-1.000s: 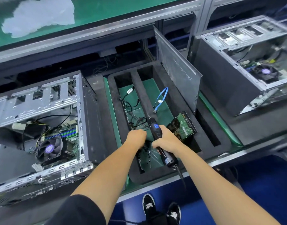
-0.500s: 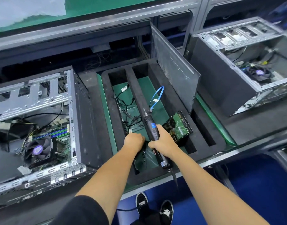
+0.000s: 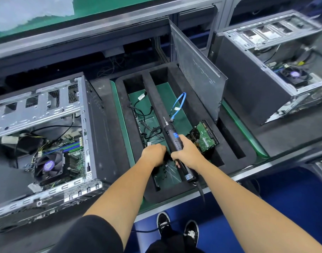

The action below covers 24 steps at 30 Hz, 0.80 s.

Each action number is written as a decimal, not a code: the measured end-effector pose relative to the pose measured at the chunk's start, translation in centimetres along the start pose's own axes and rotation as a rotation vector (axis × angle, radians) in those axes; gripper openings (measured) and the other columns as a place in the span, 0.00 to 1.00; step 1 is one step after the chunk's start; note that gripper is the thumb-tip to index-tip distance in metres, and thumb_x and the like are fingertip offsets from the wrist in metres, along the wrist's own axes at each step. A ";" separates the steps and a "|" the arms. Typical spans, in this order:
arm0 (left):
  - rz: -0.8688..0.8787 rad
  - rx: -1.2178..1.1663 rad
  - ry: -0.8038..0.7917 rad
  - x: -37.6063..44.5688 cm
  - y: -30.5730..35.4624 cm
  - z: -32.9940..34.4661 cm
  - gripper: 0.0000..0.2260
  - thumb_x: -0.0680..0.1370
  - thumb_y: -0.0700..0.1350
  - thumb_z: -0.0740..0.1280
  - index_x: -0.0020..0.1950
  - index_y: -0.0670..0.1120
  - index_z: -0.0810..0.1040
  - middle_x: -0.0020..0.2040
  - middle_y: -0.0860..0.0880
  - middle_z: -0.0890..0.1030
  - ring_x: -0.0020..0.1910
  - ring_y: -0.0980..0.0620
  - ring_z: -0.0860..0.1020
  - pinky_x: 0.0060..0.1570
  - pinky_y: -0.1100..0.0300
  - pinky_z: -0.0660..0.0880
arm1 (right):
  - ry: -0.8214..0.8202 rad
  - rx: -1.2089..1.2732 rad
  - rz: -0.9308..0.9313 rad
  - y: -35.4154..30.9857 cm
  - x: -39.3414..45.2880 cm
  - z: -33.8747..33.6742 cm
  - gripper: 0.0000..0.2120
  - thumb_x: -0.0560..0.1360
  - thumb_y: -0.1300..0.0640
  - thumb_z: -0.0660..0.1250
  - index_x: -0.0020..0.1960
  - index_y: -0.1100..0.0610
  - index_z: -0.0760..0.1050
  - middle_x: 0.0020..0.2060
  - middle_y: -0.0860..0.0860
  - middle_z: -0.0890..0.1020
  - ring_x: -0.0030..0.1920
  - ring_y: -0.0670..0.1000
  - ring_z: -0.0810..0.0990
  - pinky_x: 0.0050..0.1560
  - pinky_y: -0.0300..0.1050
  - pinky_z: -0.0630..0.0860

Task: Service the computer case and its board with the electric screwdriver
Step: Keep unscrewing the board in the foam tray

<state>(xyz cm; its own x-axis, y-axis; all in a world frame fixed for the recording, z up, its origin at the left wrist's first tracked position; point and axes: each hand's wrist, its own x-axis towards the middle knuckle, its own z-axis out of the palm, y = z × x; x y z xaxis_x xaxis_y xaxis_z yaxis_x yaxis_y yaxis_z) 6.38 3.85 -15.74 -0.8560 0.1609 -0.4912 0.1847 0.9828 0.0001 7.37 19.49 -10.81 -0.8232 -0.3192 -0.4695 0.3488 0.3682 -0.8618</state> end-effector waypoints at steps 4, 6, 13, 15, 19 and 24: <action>0.039 0.028 -0.086 -0.1 0.1 -0.3 0.16 0.71 0.47 0.72 0.55 0.43 0.74 0.51 0.45 0.77 0.49 0.42 0.78 0.39 0.53 0.74 | -0.005 0.007 0.000 0.0 0.0 0.0 0.20 0.68 0.69 0.68 0.57 0.57 0.70 0.40 0.57 0.75 0.28 0.52 0.76 0.30 0.44 0.76; 0.075 0.090 -0.124 -0.1 0.4 -0.3 0.21 0.69 0.53 0.75 0.55 0.44 0.75 0.50 0.46 0.78 0.48 0.42 0.79 0.38 0.55 0.71 | -0.002 0.010 0.000 0.0 0.0 0.0 0.20 0.68 0.70 0.68 0.56 0.57 0.70 0.40 0.58 0.74 0.28 0.53 0.75 0.30 0.44 0.76; 0.173 0.295 -0.091 0.1 0.9 0.6 0.11 0.77 0.34 0.58 0.57 0.41 0.74 0.51 0.43 0.79 0.49 0.41 0.79 0.40 0.52 0.72 | -0.003 0.030 0.013 0.0 0.1 0.0 0.22 0.68 0.71 0.67 0.60 0.59 0.69 0.39 0.58 0.74 0.28 0.55 0.74 0.32 0.48 0.76; 0.175 0.274 -0.082 -0.1 0.9 0.5 0.11 0.77 0.34 0.57 0.57 0.41 0.75 0.51 0.43 0.79 0.49 0.41 0.79 0.39 0.53 0.72 | -0.004 0.029 0.010 0.1 0.2 0.0 0.22 0.68 0.71 0.67 0.60 0.59 0.69 0.40 0.58 0.74 0.29 0.55 0.74 0.33 0.49 0.76; 0.143 0.157 -0.070 -0.3 0.7 0.3 0.11 0.77 0.37 0.60 0.57 0.44 0.75 0.52 0.44 0.78 0.50 0.41 0.79 0.38 0.54 0.72 | -0.006 0.008 -0.005 0.1 0.3 -0.1 0.20 0.67 0.71 0.68 0.57 0.60 0.69 0.40 0.58 0.74 0.29 0.55 0.75 0.32 0.48 0.76; 0.183 0.055 -0.102 -0.5 0.5 0.1 0.11 0.74 0.44 0.67 0.56 0.44 0.75 0.50 0.45 0.77 0.48 0.42 0.78 0.40 0.53 0.74 | -0.005 -0.001 -0.003 -0.1 0.2 -0.1 0.20 0.67 0.70 0.68 0.57 0.60 0.69 0.40 0.58 0.73 0.29 0.55 0.74 0.32 0.48 0.75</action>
<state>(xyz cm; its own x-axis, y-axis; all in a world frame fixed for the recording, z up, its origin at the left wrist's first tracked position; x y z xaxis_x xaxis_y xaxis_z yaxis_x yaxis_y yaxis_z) 6.91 4.28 -15.55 -0.7530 0.3234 -0.5731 0.3607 0.9312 0.0516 7.13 19.52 -10.77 -0.8219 -0.3248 -0.4680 0.3461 0.3678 -0.8631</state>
